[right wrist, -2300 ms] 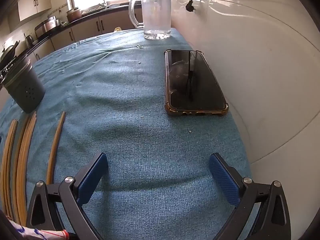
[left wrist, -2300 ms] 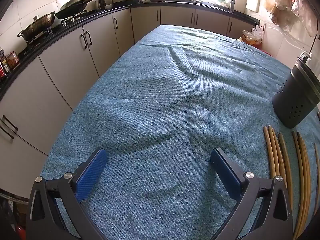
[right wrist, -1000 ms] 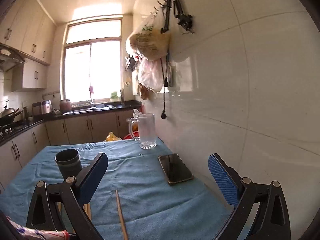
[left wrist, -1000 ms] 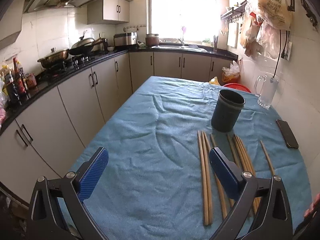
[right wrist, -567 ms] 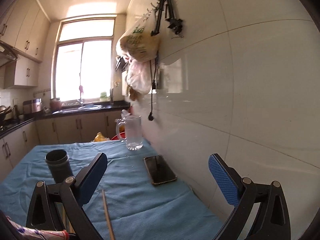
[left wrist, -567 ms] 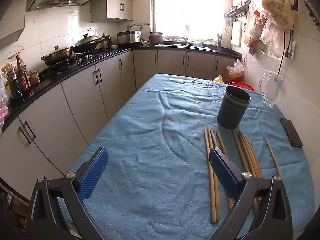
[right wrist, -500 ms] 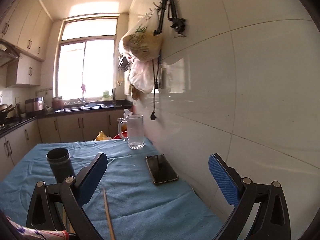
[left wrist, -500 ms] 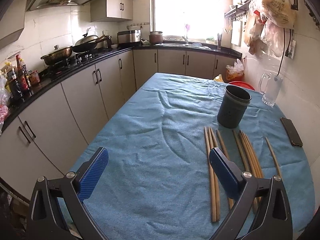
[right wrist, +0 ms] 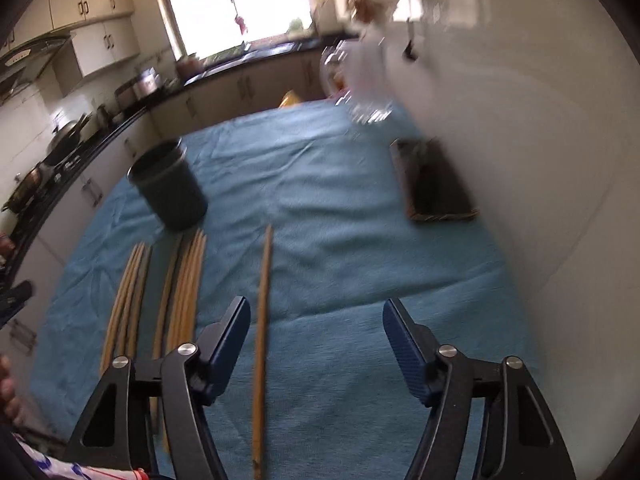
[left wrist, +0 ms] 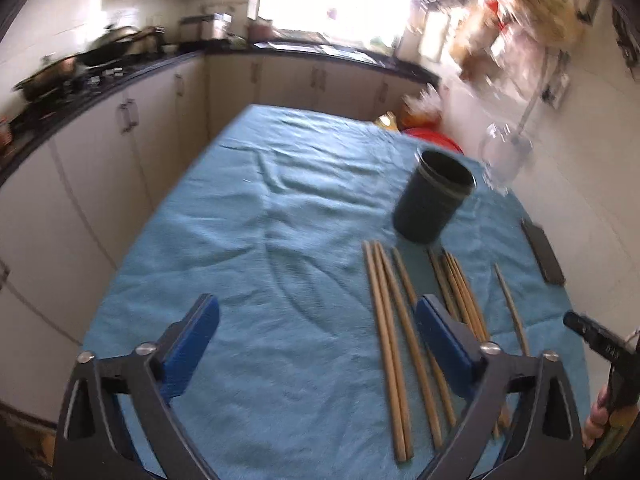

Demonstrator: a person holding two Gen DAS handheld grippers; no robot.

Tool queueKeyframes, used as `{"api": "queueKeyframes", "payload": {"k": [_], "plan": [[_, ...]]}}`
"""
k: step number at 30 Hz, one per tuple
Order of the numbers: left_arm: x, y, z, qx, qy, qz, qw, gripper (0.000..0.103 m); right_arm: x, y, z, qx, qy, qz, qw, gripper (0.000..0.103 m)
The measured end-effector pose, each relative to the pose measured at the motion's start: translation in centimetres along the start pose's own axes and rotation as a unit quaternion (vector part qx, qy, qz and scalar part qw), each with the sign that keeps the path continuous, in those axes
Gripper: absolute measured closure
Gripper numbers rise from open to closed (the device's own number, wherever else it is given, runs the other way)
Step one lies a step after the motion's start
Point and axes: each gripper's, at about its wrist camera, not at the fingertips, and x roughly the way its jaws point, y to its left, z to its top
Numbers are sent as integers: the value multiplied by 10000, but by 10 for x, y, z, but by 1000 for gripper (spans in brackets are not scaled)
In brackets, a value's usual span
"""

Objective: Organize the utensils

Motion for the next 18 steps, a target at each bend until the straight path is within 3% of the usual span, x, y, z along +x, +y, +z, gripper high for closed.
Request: {"api": "queueKeyframes", "payload": {"k": [1, 4, 8, 13, 18], "plan": [[12, -4, 1, 86, 173, -59, 9998, 30, 4, 3, 2, -58, 62, 16, 10000, 36], [54, -14, 6, 66, 902, -378, 9952, 61, 19, 17, 6, -398, 215, 12, 9990, 36], [80, -24, 12, 86, 1046, -535, 9930, 69, 30, 29, 2, -694, 276, 57, 9972, 36], [107, -39, 18, 403, 1206, -391, 9911, 90, 45, 27, 4, -572, 396, 172, 9974, 36], [116, -36, 19, 371, 1175, -354, 9918, 97, 55, 24, 5, -577, 456, 200, 9971, 36]]}}
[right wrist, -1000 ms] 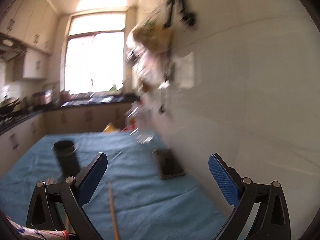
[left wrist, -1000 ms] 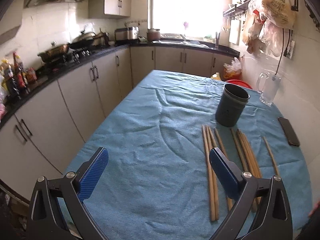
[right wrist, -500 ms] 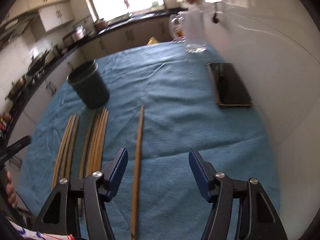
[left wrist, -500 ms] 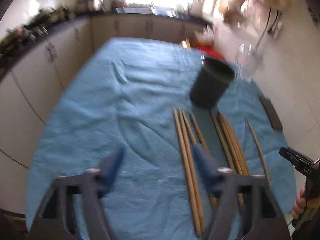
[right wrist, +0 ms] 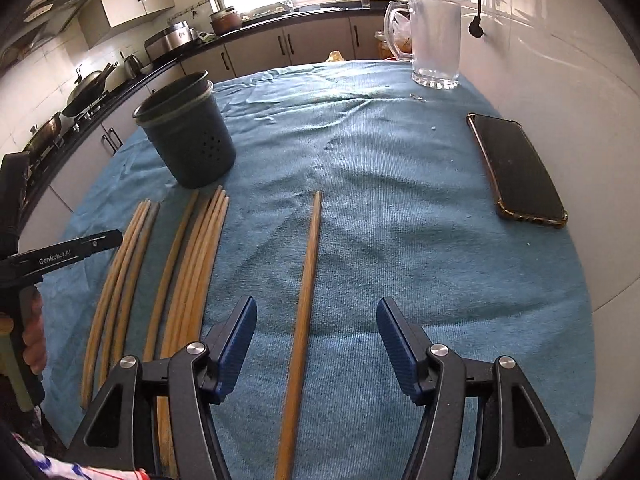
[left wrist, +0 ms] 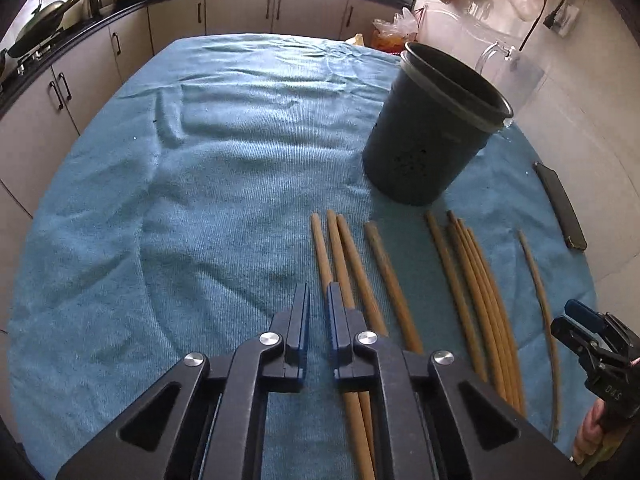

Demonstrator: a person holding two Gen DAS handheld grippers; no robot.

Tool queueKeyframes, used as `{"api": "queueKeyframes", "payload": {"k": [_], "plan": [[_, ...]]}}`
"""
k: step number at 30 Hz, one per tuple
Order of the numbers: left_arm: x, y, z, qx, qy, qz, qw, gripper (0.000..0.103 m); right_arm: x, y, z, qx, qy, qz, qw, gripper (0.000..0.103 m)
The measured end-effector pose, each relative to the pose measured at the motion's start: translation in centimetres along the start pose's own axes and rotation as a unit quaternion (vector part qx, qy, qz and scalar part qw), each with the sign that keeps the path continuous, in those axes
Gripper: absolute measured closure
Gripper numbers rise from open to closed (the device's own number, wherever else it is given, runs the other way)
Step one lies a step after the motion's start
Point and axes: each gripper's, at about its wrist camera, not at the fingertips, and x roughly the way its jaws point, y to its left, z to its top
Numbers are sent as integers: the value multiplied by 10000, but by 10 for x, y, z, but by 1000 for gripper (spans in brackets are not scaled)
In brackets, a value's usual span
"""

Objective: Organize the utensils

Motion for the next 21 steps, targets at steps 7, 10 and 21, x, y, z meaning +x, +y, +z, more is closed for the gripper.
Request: {"api": "queueKeyframes", "payload": {"k": [7, 10, 21], "plan": [[3, 4, 3, 42, 35, 117, 9999, 103, 14, 1, 6, -56, 103, -76, 9999, 48], [-4, 6, 5, -109, 1, -179, 9998, 103, 15, 4, 10, -76, 120, -58, 9999, 48], [1, -4, 1, 172, -103, -164, 9997, 101, 17, 5, 8, -62, 66, -79, 9999, 48]]}}
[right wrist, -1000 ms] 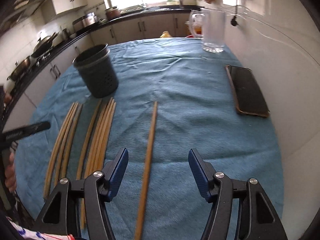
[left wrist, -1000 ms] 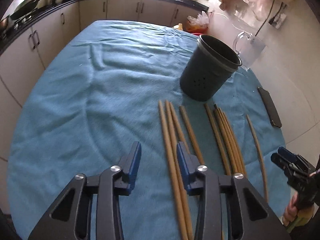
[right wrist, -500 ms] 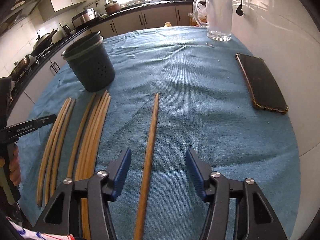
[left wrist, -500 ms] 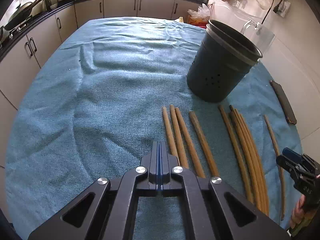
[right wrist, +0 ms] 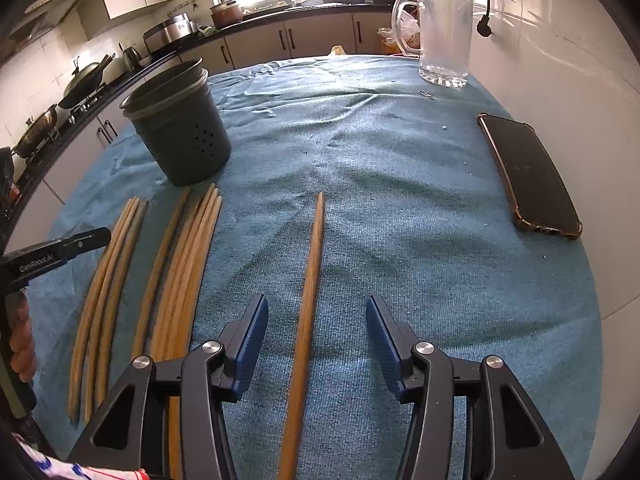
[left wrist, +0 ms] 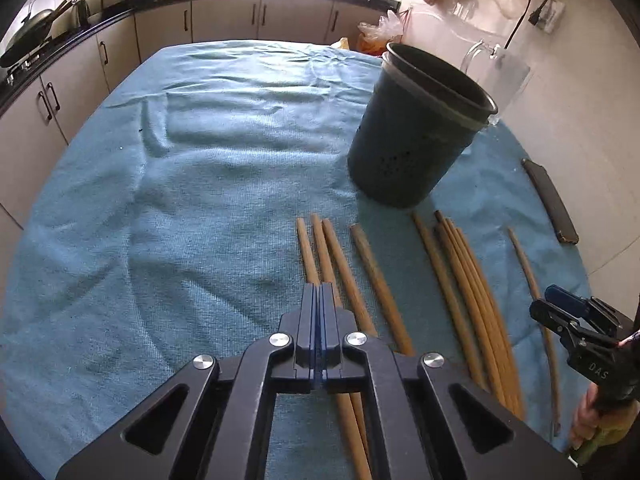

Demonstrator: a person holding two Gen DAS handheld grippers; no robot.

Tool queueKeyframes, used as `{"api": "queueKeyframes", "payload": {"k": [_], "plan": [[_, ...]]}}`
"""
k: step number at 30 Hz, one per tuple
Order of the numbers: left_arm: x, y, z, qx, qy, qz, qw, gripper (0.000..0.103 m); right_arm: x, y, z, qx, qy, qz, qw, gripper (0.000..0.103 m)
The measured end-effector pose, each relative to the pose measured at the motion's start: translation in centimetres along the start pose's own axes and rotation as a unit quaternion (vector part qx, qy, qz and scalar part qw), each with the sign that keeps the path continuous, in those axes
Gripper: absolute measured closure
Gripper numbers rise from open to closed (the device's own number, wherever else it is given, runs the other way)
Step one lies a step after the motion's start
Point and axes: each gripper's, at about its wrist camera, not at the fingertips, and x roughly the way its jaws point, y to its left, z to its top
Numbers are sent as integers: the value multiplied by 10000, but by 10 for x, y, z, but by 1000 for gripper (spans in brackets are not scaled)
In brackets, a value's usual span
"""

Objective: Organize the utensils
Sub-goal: 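Close the right gripper on another chopstick while the left gripper holds its chopstick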

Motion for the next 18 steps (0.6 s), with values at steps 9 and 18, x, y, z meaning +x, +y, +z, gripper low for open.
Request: {"api": "queueKeyframes", "payload": {"k": [9, 18], "plan": [[10, -3, 11, 57, 255, 380, 9989, 101, 11, 6, 14, -182, 219, -237, 9993, 48], [7, -5, 5, 73, 217, -169, 9996, 94, 14, 12, 13, -325, 114, -392, 9986, 47]]}}
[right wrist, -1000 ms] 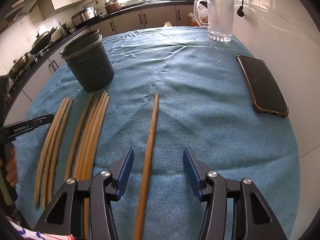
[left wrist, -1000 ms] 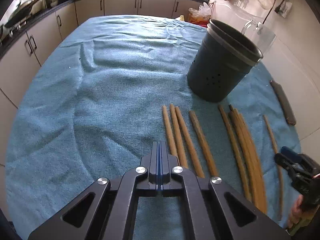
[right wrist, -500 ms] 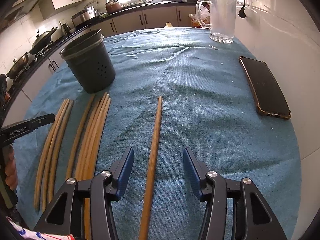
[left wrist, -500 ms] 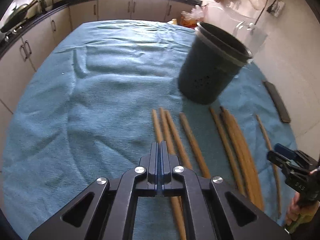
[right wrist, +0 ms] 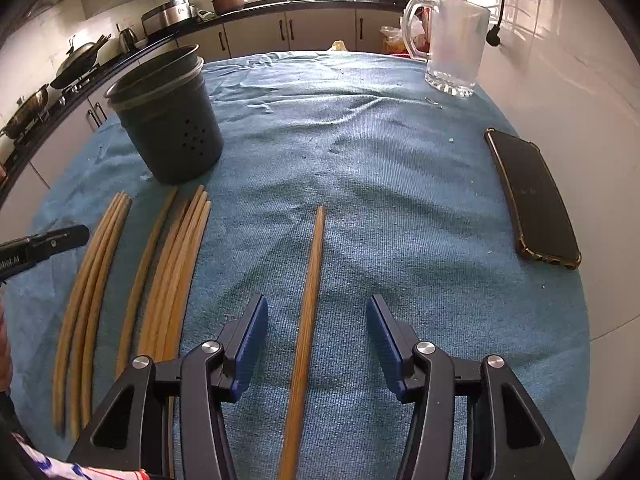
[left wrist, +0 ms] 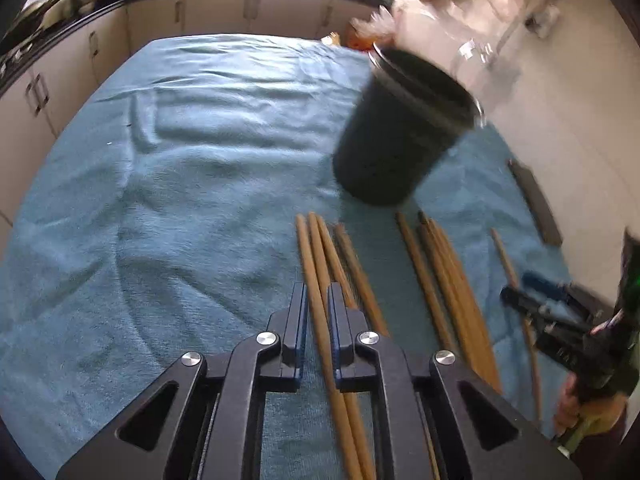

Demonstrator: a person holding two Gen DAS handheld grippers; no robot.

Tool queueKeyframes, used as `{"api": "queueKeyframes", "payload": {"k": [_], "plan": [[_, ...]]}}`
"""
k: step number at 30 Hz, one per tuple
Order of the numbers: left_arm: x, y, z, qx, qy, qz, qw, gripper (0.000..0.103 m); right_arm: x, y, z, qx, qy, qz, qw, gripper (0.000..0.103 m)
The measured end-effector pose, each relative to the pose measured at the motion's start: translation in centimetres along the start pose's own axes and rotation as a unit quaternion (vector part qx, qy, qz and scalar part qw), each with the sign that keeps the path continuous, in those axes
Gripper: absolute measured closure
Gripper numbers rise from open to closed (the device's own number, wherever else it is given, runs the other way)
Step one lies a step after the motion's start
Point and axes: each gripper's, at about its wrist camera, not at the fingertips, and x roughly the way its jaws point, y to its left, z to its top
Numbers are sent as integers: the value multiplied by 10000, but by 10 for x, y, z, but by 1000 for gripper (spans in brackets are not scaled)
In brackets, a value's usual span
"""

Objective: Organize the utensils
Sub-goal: 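Close the right gripper on another chopstick while the left gripper holds its chopstick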

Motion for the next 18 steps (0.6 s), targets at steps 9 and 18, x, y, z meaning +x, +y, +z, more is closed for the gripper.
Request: {"api": "queueKeyframes", "payload": {"k": [9, 18], "plan": [[2, 4, -5, 116, -119, 154, 9997, 94, -2, -3, -3, 50, -102, 90, 9999, 47], [7, -17, 4, 450, -18, 790, 9959, 95, 6, 1, 12, -143, 186, -34, 9997, 55]]}}
